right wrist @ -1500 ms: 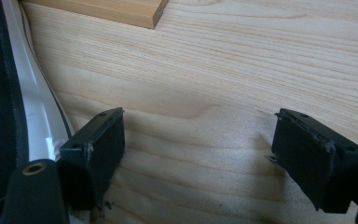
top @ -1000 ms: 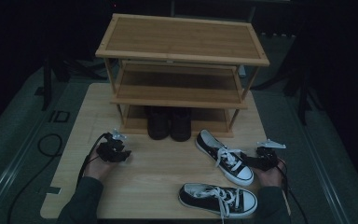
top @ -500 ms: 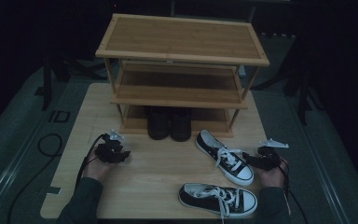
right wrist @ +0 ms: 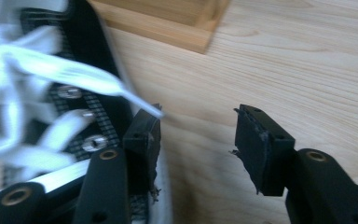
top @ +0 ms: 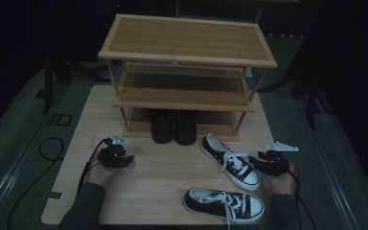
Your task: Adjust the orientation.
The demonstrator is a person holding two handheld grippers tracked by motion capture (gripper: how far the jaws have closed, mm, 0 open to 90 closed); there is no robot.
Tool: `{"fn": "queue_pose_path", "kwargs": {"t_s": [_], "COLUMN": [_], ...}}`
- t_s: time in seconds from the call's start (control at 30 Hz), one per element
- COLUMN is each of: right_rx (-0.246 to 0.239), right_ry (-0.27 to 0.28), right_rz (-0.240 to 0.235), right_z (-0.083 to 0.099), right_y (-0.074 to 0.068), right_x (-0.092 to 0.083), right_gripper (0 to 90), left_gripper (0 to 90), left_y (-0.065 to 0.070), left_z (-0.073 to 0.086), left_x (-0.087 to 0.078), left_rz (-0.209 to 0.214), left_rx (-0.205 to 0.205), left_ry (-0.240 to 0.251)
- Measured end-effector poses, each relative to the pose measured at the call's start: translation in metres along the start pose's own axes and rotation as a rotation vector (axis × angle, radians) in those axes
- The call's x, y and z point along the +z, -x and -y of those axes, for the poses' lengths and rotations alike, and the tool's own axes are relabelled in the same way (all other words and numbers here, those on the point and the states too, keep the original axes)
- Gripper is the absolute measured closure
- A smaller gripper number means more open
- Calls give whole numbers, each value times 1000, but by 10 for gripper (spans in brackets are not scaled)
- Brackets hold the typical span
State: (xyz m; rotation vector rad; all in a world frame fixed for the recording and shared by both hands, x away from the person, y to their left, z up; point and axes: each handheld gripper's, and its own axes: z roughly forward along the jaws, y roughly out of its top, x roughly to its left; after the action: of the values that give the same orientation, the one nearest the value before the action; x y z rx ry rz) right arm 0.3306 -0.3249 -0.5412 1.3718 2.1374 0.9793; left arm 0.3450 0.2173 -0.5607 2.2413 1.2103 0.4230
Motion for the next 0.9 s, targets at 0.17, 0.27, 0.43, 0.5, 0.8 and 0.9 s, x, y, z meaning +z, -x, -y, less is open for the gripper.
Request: {"fn": "queue_pose_path", "kwargs": {"t_s": [0.17,0.27,0.43,0.5,0.8,0.9], "right_rx": [-12,-25,-56,-74,-122,-130], "right_ry": [2,8,21,20,2,-5], "right_rz": [-31,-54,-119,-157,-242,-258], "right_z": [-4,-6,-10,-11,-10,-10], "right_y": [-7,-12,-18,-22,-32,-34], "right_x": [-10,-16,-25,-29,-33,-33], "right_gripper": [514,526,664,752,896,897], "left_gripper": [542,542,541,541,542,541], "left_y": [0,0,0,0,0,0], "left_z": [0,0,0,0,1,1], "left_x": [0,0,0,0,0,0], "left_rz": [1,1,2,1,3,4], "left_rx": [2,1,1,1,2,2], "left_ry": [0,1,2,3,5,6]}}
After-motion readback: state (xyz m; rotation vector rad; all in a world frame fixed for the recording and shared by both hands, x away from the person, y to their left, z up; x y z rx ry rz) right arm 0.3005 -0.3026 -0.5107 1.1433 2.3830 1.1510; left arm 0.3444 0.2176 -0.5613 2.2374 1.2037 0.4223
